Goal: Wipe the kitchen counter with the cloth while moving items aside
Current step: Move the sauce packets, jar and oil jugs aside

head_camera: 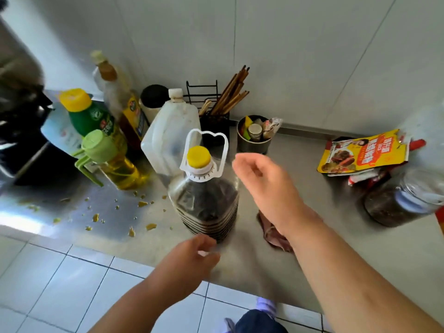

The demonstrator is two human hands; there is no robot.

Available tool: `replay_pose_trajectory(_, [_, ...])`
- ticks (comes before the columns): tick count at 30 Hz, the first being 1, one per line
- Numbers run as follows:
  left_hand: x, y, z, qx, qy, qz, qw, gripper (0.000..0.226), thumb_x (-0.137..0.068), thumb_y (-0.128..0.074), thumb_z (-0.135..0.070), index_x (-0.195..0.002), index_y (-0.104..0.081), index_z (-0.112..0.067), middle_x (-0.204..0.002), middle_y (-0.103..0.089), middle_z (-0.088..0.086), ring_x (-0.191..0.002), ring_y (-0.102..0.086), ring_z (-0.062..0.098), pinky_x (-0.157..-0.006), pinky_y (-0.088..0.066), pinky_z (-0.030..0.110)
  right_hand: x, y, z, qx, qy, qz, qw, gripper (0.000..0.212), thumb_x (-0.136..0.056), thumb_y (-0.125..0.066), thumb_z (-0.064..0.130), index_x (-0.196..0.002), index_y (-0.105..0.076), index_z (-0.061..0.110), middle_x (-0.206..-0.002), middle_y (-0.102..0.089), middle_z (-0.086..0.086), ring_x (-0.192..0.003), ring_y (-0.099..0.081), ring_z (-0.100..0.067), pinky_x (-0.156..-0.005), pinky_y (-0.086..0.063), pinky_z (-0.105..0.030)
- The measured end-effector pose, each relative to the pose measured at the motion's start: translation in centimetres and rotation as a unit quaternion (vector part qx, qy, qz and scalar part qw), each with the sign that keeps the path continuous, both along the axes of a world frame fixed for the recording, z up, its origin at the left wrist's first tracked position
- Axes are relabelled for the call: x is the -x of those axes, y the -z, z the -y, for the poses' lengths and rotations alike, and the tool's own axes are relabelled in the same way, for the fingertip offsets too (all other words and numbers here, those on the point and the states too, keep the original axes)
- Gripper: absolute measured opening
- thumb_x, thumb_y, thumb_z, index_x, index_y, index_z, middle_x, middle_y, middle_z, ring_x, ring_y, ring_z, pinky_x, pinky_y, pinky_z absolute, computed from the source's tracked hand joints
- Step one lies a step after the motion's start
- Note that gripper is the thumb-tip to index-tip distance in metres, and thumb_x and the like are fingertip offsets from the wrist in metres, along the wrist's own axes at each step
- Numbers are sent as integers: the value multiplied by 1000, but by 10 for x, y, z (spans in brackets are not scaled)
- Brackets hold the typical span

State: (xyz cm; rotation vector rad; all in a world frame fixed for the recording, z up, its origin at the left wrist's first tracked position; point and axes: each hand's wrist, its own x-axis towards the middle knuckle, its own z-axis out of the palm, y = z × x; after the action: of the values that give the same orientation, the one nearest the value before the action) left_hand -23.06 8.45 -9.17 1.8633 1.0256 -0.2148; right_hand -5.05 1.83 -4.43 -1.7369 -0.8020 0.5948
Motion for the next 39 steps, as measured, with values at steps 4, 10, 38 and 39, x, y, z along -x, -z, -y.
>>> replay_pose_trajectory(4, [14, -12, -20, 143, -167, 33, 975, 24, -87, -63, -17, -110, -55, -17, -100, -70, 9, -85, -69, 23, -68, -55, 29, 3, -54, -46, 2, -48, -49, 998, 23, -89, -63, 36, -101, -70, 18, -82, -71, 8, -70, -61, 6, -63, -49, -15])
replay_pose_trajectory(10, [12, -22, -36, 256, -249, 139, 924, 21, -91, -57, -10, -108, -58, 2, -103, -70, 22, -86, -73, 29, -75, -56, 41, 19, -78, -53, 29, -17, -66, 997, 31, -98, -49, 34, -79, -68, 20, -73, -68, 16, -67, -56, 2, -58, -37, -20])
replay_pose_trajectory(38, [-184, -68, 63, 318, -55, 189, 928, 19, -91, -51, 2, -86, -62, -13, -86, -72, 11, -95, -65, 32, -94, -49, 46, -114, -115, 94, -85, 338, 8, 937, 20, -88, -66, 28, -73, -66, 15, -74, -70, 1, -50, -54, 5, -51, -44, -13])
replay_pose_trajectory(39, [-190, -67, 65, 320, -52, 183, 928, 20, -91, -50, 2, -86, -61, -13, -88, -72, 12, -96, -65, 32, -93, -49, 45, -119, -112, 98, -79, 346, 2, 935, 20, -88, -66, 28, -76, -67, 13, -76, -71, 0, -59, -58, 2, -56, -48, -18])
